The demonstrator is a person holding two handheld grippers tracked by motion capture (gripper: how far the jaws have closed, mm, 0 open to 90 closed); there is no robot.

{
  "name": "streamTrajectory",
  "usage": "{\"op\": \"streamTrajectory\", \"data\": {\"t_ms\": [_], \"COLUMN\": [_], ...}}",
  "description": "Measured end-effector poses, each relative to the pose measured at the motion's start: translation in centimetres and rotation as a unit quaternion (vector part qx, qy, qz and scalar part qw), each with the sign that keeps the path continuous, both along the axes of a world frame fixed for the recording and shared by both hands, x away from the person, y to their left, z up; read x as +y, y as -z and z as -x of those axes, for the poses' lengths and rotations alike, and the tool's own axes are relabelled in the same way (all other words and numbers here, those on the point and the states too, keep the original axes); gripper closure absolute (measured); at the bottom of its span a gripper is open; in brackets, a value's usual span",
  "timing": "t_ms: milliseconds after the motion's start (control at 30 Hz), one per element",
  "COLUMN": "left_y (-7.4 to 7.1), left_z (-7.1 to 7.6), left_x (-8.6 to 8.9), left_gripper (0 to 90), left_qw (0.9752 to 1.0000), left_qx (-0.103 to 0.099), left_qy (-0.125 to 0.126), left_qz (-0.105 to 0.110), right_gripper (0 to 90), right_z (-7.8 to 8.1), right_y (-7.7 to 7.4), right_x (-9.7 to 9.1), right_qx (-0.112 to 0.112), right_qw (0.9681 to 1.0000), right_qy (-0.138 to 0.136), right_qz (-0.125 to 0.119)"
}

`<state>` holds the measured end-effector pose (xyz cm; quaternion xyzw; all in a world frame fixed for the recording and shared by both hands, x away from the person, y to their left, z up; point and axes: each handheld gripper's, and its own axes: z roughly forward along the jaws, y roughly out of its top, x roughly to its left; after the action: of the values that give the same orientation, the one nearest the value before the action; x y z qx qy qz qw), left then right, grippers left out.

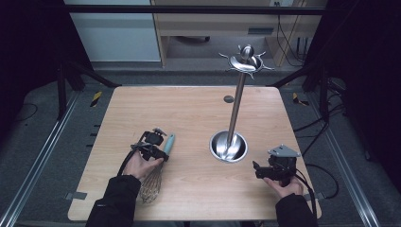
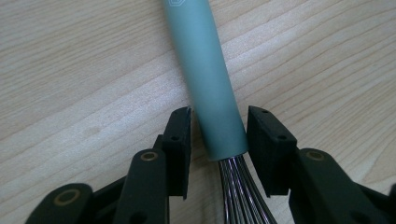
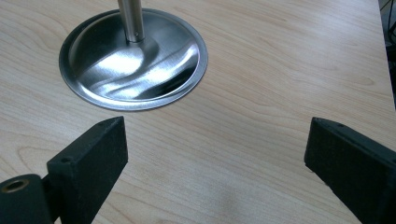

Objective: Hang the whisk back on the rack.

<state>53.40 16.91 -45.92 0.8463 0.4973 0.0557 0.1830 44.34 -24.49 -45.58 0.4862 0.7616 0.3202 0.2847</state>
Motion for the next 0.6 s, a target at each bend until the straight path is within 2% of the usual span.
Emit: {"op": "streamTrajectory", "data": {"t_ms": [133,367,433,600], "left_y": [0.38,0.54,0.53,0.36], "left_z": [-0.23,-0.40,-0.37,0.15], "left_x": [-0.11,-0.20,-0.22,-0.19], "left_gripper": [62.8,67.2,68.2,68.9], "left_qw": [0.9999,0.9996,0.9996,0.9999], "left_qx": [0.010,0.010,0.010,0.006], "left_qy": [-0.006,-0.025,-0.025,-0.004], "left_qz": [0.002,0.005,0.005,-0.014], "right_gripper": [6.4,6.4,6.4,6.5], "right_z": [-0.04,-0.03,-0.01,-0.02], "right_y": [0.02,-0.03,-0.05,-0.05], "right_x": [0.01,0.01,0.01,0.00], "right_qx": [-0.002,0.000,0.000,-0.001], "right_qw": [1.0000,1.0000,1.0000,1.0000], "right_qy": [-0.002,-0.002,-0.003,-0.004], "right_qz": [0.002,-0.001,-0.001,-0.001]}}
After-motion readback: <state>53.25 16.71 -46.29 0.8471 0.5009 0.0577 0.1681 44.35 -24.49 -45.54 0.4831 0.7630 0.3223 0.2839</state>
